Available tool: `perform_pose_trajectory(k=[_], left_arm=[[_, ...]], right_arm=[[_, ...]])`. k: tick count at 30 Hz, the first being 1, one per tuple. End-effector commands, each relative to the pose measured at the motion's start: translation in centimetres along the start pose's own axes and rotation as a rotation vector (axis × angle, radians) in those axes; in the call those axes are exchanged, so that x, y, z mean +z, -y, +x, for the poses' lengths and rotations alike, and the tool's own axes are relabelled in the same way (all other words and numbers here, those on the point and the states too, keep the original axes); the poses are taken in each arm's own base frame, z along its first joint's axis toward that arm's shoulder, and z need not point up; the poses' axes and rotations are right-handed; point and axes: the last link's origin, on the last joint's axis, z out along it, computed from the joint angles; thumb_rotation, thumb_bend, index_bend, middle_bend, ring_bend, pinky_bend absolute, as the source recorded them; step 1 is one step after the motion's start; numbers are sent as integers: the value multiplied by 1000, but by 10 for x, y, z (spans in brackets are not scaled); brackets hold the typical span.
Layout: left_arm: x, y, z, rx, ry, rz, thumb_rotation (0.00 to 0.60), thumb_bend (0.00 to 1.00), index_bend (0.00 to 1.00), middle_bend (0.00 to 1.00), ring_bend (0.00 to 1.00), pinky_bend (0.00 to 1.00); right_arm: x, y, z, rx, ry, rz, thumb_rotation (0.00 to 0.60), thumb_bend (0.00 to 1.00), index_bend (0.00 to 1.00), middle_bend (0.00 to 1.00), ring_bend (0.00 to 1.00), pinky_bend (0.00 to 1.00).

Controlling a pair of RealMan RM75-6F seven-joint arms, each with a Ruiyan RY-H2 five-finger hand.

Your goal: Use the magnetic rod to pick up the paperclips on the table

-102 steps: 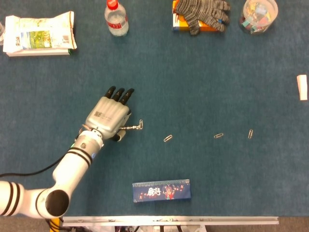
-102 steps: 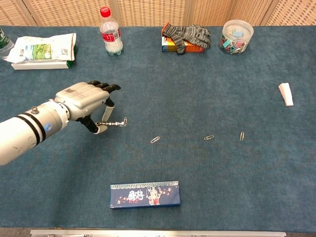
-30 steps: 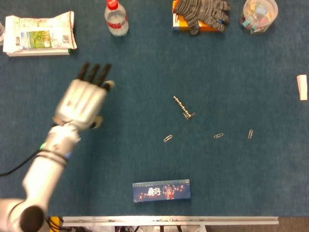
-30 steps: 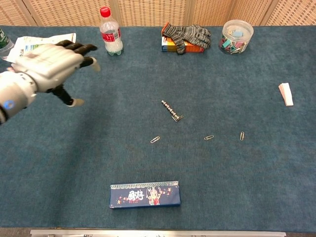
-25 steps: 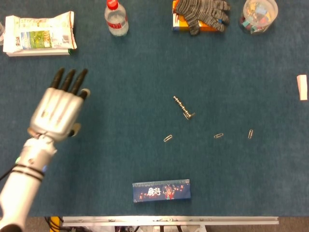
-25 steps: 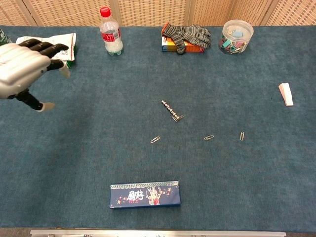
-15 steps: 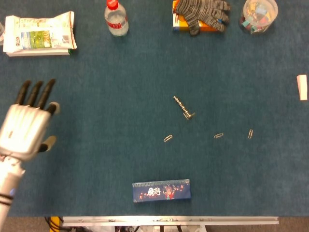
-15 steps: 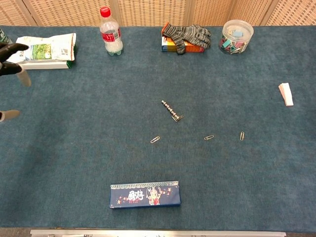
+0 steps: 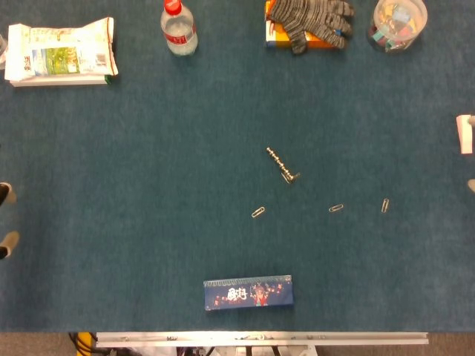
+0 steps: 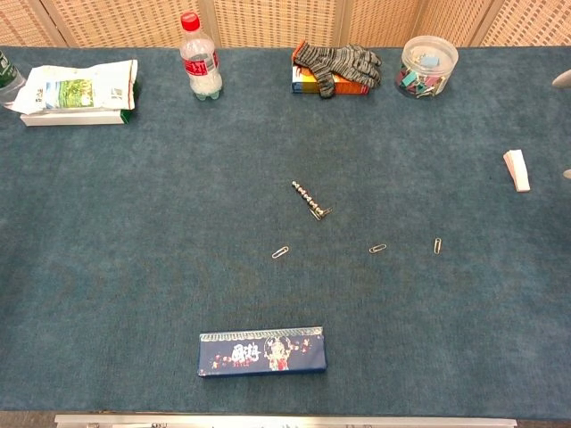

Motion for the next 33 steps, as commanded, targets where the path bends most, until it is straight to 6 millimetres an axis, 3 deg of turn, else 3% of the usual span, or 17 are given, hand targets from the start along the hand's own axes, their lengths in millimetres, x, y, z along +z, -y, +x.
perform_pose_trajectory(k=[1,19,33], left_arm=[[-3,7,-4,-16,-7,10,600,185,412,5,0,0],[-6,35,-32,-97,7,83,600,185,435,18,0,0],[-3,47,-37,-161,-9,110,600,186,444,18,0,0]], right_arm=[[7,8,-1,-27,13,42,600,40,265,241,182,297],[49,50,-13,-186,85,282,600,47,265,241,182,297],[58,68,-19,-202,102,331,600,47,274,241,182,297]])
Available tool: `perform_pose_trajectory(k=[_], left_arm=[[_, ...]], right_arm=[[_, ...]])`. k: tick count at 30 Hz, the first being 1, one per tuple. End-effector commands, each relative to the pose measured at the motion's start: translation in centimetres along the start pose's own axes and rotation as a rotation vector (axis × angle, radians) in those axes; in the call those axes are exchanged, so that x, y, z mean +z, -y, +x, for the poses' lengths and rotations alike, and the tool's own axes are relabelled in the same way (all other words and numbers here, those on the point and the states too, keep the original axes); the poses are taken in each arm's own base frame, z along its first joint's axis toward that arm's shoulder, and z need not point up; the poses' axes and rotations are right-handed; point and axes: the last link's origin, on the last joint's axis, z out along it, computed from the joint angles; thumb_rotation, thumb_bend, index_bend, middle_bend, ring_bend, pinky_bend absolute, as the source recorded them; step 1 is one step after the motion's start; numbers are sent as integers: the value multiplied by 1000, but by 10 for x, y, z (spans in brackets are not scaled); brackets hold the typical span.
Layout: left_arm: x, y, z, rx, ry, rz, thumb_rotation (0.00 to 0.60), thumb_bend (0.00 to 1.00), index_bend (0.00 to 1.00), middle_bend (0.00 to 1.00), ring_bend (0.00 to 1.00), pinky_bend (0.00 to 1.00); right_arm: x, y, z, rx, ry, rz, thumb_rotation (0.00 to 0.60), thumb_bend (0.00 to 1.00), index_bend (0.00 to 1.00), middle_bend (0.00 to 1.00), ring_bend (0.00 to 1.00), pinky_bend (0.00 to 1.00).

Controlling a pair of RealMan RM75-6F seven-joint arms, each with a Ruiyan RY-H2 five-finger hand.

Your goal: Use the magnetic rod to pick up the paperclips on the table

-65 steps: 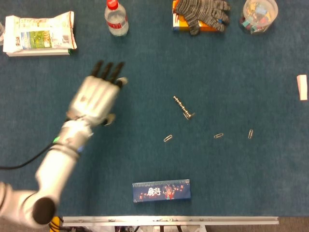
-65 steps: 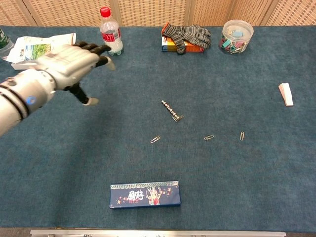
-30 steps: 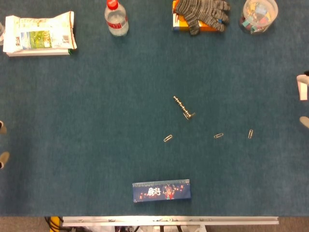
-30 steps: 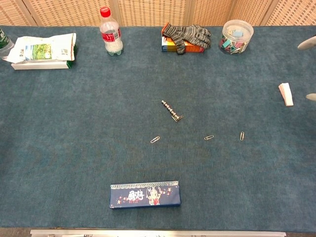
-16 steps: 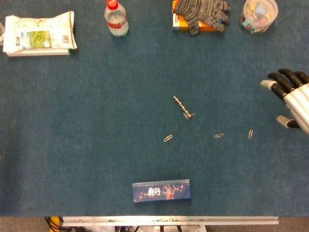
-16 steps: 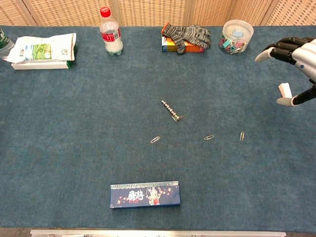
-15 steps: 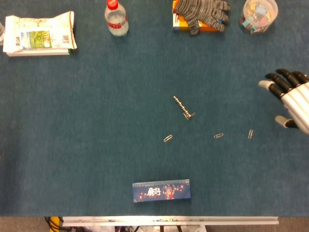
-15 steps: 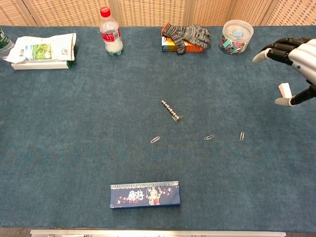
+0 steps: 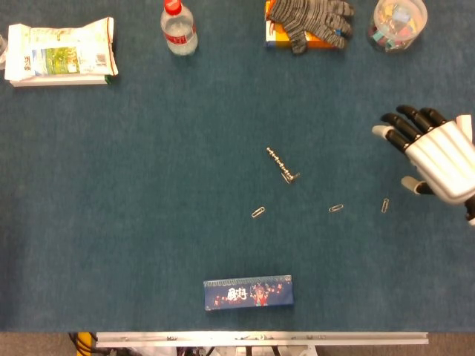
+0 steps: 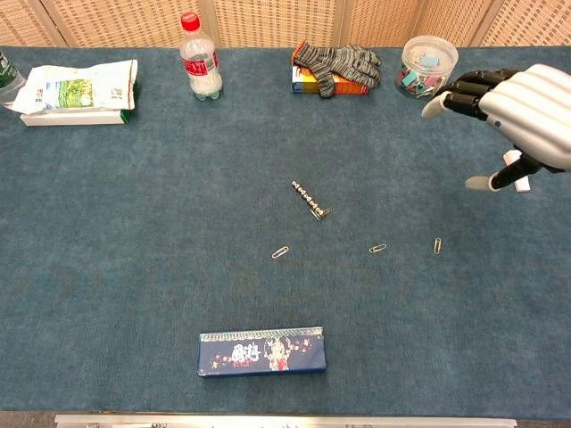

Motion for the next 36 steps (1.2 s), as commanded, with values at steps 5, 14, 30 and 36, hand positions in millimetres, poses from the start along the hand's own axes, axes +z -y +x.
perform_pose_trajectory(k=[5,14,30,36], left_arm=[[1,3,-1,-13,10,8,600,185,445,19,0,0],[-1,5,-1,-16,8,16,600,186,445,18,0,0],[-2,13,6,-16,-45,59,600,186,451,20,0,0],[-3,15,7,-17,-56,70,600,185,456,21,0,0]], right_arm=[[11,9,-3,-17,28,49,600,47,275,241,178,297],[47,27,-8,-118,91,185,600,112,289,179,93,285],[107,56,-28,-255,192,359,600,325,308,155,60,229],[123,65,-36,-280,213,391,600,532,309,151,56,220]])
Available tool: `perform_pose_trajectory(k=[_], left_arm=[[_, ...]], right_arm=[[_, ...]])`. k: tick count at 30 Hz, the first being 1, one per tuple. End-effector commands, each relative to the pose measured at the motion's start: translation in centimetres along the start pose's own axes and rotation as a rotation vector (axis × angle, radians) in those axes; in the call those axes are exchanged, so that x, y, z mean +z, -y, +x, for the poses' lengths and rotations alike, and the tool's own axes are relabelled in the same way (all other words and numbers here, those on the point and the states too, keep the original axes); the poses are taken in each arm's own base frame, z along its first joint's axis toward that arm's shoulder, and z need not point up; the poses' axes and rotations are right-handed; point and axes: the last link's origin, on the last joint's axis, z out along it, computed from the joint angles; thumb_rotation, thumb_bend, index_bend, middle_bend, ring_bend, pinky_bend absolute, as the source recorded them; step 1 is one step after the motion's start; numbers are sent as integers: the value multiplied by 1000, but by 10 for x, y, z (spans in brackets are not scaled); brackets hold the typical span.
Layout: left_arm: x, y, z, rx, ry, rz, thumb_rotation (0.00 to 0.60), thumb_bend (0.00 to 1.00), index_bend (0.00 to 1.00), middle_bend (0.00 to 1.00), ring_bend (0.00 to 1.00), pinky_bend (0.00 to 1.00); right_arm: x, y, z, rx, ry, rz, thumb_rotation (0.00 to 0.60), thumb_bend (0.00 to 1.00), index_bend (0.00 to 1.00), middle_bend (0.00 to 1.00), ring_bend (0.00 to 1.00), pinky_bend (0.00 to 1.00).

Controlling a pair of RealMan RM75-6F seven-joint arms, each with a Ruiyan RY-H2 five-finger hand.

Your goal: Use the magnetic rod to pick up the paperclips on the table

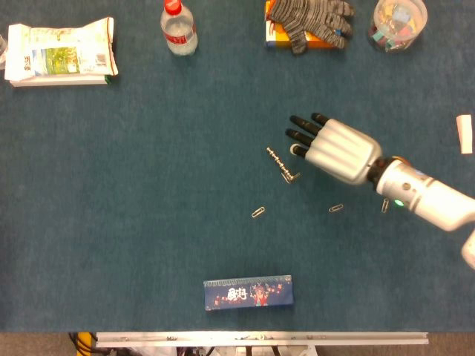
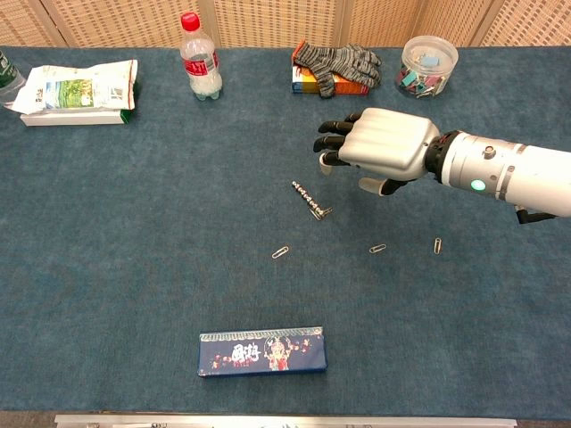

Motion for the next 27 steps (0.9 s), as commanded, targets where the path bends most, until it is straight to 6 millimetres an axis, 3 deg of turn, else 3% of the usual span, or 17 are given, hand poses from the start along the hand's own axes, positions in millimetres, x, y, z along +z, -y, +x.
perform_pose_trajectory(k=[1,7,18,27], left_arm=[[0,1,1,-1,-2,3,600,186,456,21,0,0],[-1,2,3,0,-23,12,600,186,461,28,0,0],[-1,4,6,-2,-36,23,600,185,468,40,0,0],[-1,5,7,-5,-37,24,600,186,473,43,0,0]], right_arm=[[9,3,-2,-2,9,15,600,565,309,151,56,219],[21,9,-6,13,7,29,600,721,309,149,53,214],[39,13,-11,-2,0,37,600,830,308,146,49,200],[52,19,-13,-10,-11,52,600,839,308,146,48,197]])
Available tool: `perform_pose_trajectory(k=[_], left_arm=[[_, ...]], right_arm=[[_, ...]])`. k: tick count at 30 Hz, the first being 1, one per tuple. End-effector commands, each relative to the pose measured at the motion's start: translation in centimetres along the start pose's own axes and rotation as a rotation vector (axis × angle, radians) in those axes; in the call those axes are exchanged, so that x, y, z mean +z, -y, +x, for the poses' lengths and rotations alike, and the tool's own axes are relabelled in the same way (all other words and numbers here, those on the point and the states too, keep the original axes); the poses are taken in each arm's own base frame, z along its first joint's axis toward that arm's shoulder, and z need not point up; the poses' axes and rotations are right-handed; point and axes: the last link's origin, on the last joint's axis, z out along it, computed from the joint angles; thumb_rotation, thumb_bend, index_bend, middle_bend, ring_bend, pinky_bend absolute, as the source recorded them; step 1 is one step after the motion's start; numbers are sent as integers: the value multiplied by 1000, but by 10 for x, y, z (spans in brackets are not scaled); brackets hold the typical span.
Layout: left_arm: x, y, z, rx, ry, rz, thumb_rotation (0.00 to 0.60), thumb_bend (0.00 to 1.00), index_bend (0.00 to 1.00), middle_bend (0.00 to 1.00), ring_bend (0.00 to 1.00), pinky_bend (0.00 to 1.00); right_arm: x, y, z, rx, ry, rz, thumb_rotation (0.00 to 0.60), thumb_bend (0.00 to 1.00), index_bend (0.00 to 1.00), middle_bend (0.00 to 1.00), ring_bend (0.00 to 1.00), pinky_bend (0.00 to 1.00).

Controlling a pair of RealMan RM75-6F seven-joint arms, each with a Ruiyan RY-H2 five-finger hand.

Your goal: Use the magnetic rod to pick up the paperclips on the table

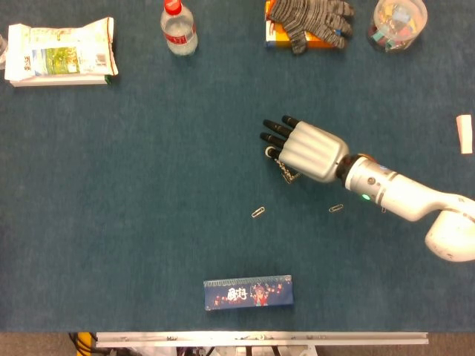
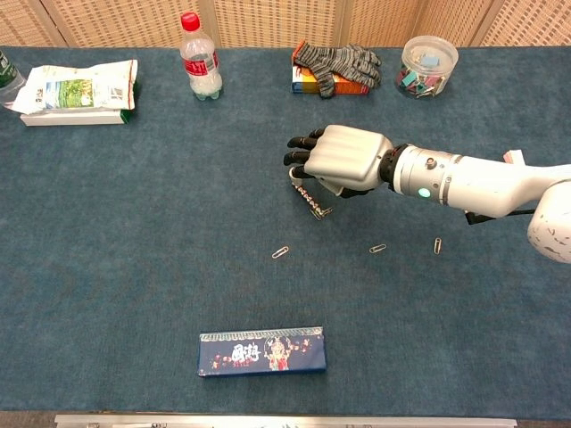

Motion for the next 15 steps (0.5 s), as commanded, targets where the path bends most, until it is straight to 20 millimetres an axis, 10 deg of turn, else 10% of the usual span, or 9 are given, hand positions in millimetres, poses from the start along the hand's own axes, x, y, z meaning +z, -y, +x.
perform_pose_trajectory(k=[1,15], left_arm=[[0,0,0,-1,0,1,600,186,474,43,0,0],[-1,1,2,-15,0,-4,600,185,480,44,0,0]], right_arm=[[4,3,0,-1,-5,8,600,839,308,146,49,197],[10,6,-4,-10,1,18,600,839,308,146,49,196]])
